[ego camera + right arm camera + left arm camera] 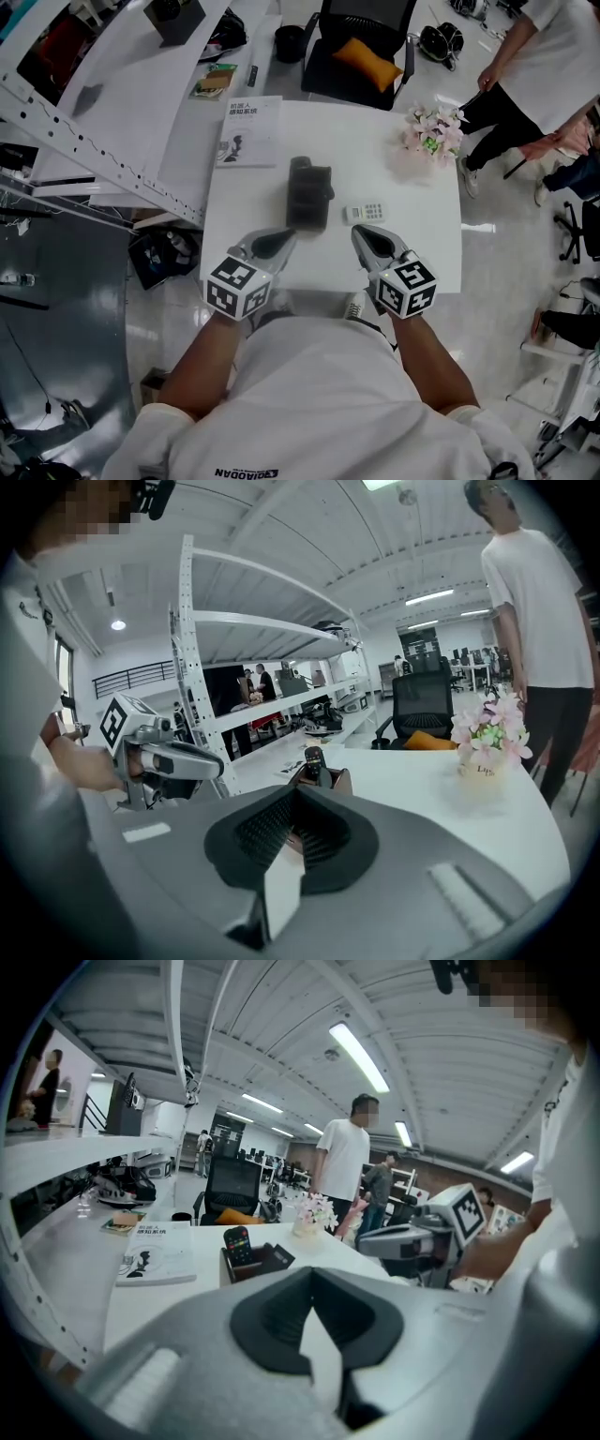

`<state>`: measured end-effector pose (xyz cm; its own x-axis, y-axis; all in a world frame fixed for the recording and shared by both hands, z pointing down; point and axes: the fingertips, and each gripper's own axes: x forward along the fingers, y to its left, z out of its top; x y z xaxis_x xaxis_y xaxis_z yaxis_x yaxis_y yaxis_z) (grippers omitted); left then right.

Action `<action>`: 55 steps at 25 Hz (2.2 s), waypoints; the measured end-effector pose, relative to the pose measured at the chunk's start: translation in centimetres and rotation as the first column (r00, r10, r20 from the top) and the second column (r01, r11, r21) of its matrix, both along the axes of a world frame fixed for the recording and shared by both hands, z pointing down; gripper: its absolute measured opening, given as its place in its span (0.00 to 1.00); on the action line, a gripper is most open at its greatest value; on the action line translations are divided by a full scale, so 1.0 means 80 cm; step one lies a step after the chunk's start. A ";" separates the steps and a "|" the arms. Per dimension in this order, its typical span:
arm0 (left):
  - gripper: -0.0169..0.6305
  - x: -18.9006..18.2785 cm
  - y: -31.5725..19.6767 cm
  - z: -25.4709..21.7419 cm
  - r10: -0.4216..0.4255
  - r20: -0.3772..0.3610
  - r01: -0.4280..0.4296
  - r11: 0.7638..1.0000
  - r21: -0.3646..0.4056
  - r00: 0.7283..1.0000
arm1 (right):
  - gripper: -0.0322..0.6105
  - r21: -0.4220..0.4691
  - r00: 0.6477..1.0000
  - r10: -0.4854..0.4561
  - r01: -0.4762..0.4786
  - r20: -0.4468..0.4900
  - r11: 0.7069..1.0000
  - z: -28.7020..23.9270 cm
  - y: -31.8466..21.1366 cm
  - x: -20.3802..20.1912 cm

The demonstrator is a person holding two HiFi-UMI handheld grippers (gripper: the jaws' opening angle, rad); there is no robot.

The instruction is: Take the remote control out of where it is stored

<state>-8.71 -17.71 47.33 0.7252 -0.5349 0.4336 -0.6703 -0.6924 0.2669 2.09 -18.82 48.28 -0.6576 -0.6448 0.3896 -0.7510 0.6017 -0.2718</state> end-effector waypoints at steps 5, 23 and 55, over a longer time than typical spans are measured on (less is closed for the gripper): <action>0.03 -0.007 0.002 0.004 0.007 0.027 -0.007 1.000 0.000 1.000 | 0.06 -0.005 1.000 0.014 -0.014 -0.005 1.000 0.003 -0.001 -0.002; 0.03 -0.026 -0.005 0.024 -0.014 0.054 0.016 0.999 -0.037 0.998 | 0.06 -0.019 0.996 -0.004 0.002 -0.090 1.000 0.037 -0.026 -0.024; 0.03 -0.075 0.004 0.040 -0.101 0.093 0.106 0.994 -0.042 0.991 | 0.20 -0.110 0.989 -0.042 0.026 -0.141 0.994 0.087 -0.126 -0.067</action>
